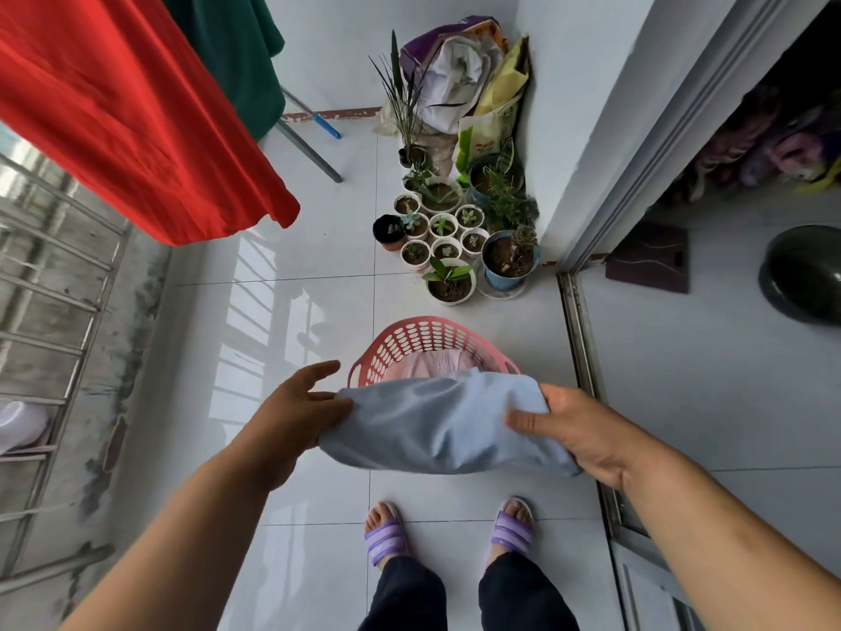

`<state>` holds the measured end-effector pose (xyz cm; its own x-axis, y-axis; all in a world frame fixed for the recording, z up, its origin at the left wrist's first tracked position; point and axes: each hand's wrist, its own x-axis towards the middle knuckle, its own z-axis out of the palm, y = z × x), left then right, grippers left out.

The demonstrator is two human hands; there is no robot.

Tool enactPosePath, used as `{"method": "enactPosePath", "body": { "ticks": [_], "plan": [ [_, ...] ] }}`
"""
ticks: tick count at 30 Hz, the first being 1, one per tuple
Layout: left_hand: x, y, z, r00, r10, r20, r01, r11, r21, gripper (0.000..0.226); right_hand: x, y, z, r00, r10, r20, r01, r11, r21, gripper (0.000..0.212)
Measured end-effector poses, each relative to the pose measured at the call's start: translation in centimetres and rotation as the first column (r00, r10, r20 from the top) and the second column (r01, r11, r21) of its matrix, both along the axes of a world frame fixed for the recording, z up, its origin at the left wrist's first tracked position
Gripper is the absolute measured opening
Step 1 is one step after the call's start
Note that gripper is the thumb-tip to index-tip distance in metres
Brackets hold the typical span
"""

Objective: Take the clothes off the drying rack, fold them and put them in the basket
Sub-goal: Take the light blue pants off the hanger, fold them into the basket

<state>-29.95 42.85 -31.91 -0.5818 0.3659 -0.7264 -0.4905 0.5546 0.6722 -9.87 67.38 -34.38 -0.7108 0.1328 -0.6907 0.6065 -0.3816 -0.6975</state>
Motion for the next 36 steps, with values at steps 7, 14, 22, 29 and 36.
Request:
{"method": "enactPosePath", "body": {
  "ticks": [7, 14, 22, 29, 36],
  "plan": [
    [1.8, -2.7, -3.4, 0.971, -0.115, 0.209, 0.16, 0.963, -0.217, 0.052, 2.1, -1.7, -2.7, 0.977, 0.112, 0.179, -0.137, 0.981, 0.137, 0.013],
    [3.0, -3.7, -3.6, 0.971, -0.183, 0.155, 0.203, 0.971, -0.124, 0.05, 2.1, -1.8, -3.4, 0.953, -0.077, 0.292, 0.05, 0.994, 0.1, 0.027],
    [1.5, -2.2, -3.1, 0.994, 0.078, 0.08, -0.097, 0.96, 0.264, 0.083, 0.6, 1.4, -0.2, 0.999, -0.028, -0.041, 0.017, 0.967, -0.254, 0.045],
    [1.0, -2.1, -3.7, 0.991, 0.106, -0.078, -0.102, 0.993, 0.059, 0.068, 0.4, 1.4, -2.6, 0.976, -0.06, 0.21, 0.014, 0.976, 0.217, 0.016],
    [1.2, -3.0, -3.3, 0.992, 0.097, -0.08, -0.09, 0.992, 0.089, 0.027, 1.8, 1.3, -2.8, 0.985, 0.107, 0.137, -0.117, 0.991, 0.068, 0.028]
  ]
}}
